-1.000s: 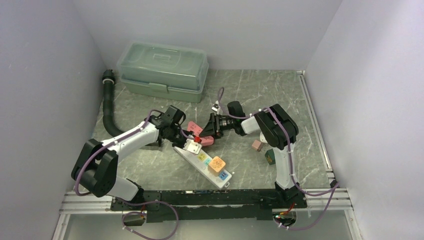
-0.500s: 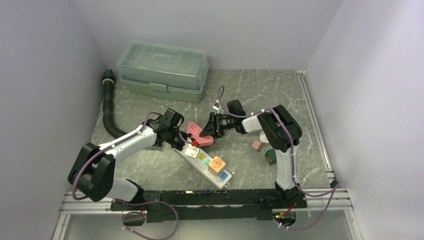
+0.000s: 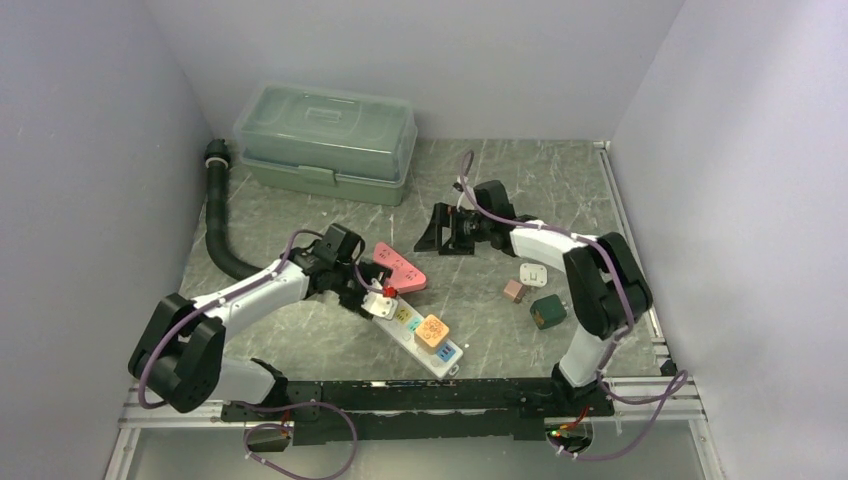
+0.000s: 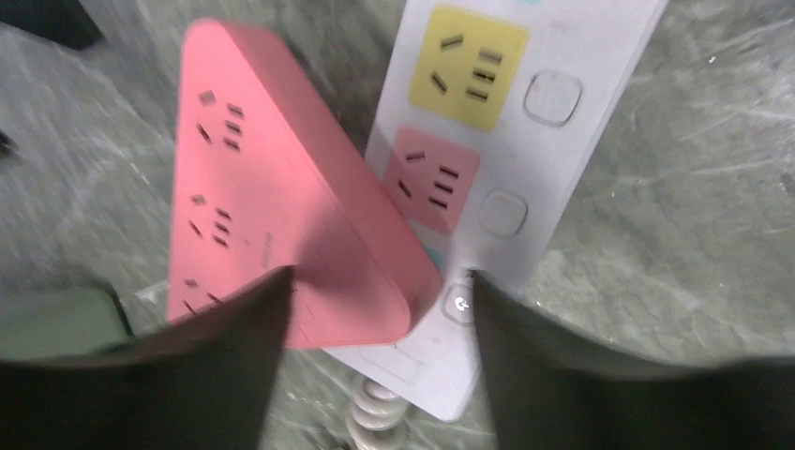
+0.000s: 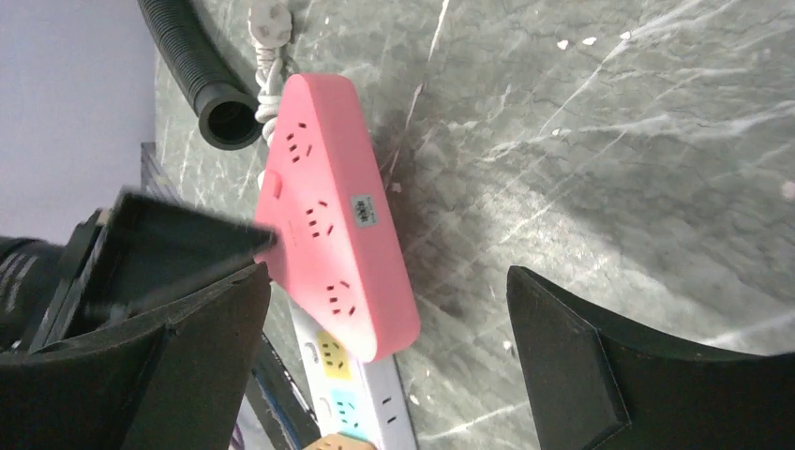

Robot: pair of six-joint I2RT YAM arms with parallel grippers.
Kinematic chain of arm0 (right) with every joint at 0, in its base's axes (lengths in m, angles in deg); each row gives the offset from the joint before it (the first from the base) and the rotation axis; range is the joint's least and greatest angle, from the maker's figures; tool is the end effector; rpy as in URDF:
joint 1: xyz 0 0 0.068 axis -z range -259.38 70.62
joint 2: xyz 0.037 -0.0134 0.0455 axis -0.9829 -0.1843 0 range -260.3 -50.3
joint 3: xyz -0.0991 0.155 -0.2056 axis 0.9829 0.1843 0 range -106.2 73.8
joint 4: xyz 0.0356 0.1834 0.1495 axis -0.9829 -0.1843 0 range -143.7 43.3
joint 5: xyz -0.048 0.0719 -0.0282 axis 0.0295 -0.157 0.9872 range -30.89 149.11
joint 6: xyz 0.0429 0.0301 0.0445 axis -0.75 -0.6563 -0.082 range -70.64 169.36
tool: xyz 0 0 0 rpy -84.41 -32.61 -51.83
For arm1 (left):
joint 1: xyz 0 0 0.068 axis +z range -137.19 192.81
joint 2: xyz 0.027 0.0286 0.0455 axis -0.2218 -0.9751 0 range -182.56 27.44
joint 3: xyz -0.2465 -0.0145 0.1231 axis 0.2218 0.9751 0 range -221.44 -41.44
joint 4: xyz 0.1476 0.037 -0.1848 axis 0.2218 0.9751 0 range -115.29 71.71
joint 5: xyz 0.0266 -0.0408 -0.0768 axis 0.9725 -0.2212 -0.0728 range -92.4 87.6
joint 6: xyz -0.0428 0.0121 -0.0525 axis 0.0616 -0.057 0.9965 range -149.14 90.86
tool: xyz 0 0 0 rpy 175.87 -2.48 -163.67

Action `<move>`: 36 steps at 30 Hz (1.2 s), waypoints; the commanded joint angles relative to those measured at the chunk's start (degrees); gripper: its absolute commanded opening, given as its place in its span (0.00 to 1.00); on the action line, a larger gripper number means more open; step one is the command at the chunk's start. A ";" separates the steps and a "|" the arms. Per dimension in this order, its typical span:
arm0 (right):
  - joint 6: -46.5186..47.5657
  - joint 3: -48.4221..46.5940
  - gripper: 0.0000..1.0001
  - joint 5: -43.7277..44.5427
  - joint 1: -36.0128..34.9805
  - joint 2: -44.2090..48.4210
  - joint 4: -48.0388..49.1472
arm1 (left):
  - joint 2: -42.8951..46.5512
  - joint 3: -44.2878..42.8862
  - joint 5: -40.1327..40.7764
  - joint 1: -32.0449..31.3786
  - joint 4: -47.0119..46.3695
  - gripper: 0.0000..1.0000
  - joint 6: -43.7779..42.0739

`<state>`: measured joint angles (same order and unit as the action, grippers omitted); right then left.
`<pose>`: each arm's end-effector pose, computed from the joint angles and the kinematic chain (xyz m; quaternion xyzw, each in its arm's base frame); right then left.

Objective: Insert the plug
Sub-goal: Insert the plug into the socket, then adjust the socket at the center of the board.

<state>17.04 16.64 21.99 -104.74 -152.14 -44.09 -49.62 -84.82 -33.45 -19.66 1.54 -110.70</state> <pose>0.3128 0.1853 0.1830 -0.0765 0.8725 0.4405 0.1971 0.1849 -0.1517 0.1952 0.8187 0.4502 -0.1336 0.3305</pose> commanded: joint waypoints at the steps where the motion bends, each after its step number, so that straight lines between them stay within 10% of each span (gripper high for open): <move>1: 6.65 -2.27 1.00 7.32 -0.52 6.30 -10.41 | 0.02 -0.96 7.82 0.40 1.45 0.98 8.16; 11: 15.02 -5.94 1.00 26.32 -16.29 12.80 -27.19 | 9.26 -10.95 8.41 12.30 -2.07 1.00 26.91; 16: 16.91 -9.63 1.00 30.00 -23.89 10.30 -29.99 | 3.29 -20.83 26.01 18.90 -0.34 1.00 48.93; 36: 14.68 -9.96 1.00 50.08 -41.42 -0.48 -31.02 | 4.88 -34.63 18.34 25.44 17.87 1.00 58.72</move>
<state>32.28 7.06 64.50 -145.85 -150.51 -75.30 -47.23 -117.54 -14.06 5.50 17.89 -54.64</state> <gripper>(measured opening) 0.997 0.996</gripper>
